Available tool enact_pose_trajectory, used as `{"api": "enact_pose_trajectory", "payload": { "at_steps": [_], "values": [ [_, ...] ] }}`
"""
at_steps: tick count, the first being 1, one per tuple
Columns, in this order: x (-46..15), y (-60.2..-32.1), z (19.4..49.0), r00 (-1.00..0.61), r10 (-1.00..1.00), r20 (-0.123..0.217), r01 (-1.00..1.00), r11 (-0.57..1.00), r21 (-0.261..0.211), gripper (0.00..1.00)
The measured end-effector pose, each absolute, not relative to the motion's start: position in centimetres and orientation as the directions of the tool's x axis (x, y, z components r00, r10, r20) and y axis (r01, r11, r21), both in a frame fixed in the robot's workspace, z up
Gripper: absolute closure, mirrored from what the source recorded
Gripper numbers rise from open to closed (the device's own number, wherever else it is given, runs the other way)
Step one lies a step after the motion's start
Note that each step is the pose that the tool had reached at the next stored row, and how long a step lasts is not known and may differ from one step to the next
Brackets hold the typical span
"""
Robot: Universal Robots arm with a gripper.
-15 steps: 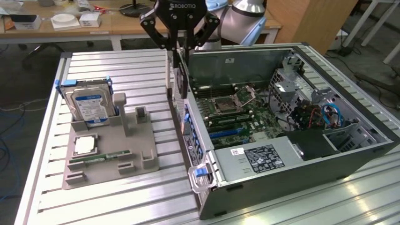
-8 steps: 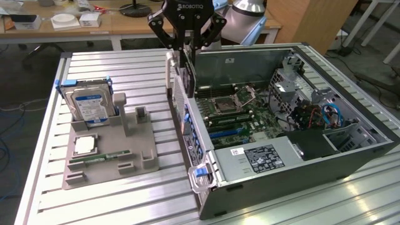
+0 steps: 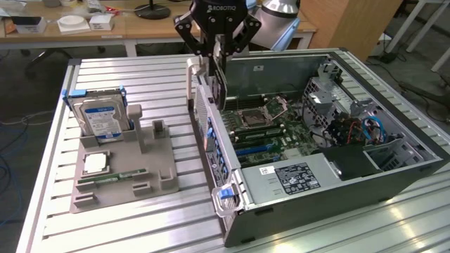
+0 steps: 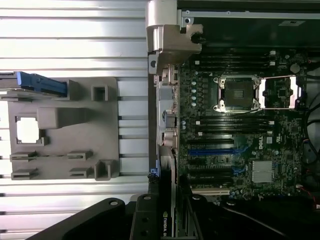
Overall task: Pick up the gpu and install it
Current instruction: 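Pick up the gpu and move the gpu toward the slot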
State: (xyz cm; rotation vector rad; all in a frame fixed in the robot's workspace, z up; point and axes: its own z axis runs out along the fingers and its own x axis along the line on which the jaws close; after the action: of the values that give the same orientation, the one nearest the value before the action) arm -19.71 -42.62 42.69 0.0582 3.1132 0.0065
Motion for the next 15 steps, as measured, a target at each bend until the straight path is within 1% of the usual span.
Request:
{"api": "enact_pose_trajectory", "payload": {
  "at_steps": [15],
  "values": [
    [-16.5, -42.6, 42.6, -0.999, 0.037, -0.03, 0.037, 0.999, 0.005, 0.74]
  ]
}}
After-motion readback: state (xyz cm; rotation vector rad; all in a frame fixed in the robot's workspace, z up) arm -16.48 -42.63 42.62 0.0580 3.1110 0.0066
